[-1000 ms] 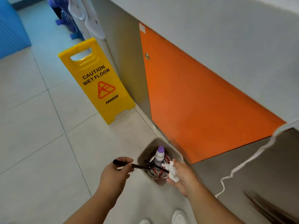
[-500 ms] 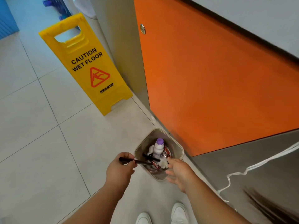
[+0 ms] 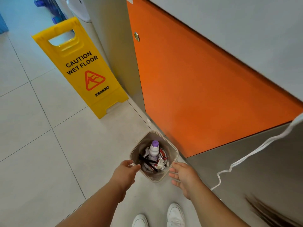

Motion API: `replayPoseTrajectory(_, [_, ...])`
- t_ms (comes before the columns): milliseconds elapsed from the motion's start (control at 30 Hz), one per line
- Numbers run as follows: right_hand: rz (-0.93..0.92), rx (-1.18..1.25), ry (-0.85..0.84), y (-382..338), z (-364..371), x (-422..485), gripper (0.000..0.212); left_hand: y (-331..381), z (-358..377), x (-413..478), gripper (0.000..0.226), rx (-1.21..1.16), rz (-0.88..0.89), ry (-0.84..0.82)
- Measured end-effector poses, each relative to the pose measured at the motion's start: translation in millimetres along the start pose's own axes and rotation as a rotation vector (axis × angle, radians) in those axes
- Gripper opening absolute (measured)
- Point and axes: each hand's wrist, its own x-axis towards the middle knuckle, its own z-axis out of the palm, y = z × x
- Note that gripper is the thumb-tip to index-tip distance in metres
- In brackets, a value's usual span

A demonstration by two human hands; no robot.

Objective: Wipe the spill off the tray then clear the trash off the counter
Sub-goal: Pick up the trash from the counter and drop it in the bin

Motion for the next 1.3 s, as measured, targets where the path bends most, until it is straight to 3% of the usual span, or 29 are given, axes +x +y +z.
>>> replayPoseTrajectory(400, [-0.161,-0.041,-0.028,-68,-3,-120,0.01,64,-31,-104,0.02,0.092,0.197,-0.083])
replayPoseTrajectory(833, [-0.584,-0.482,0.028,-113,-47,-306,0.011,102,-73,-222,0.013,0.353,0.413,-0.21])
replayPoseTrajectory(1033, [-0.7,-0.543,0.17,-105,-95,-384,0.01,117,-70,-270,0.017,0.475,0.507,-0.292])
replayPoseTrajectory(1300, [-0.768,-0.398,0.415,-87,-169,-460,0.012,140,-31,-322,0.019,0.577,0.687,-0.399])
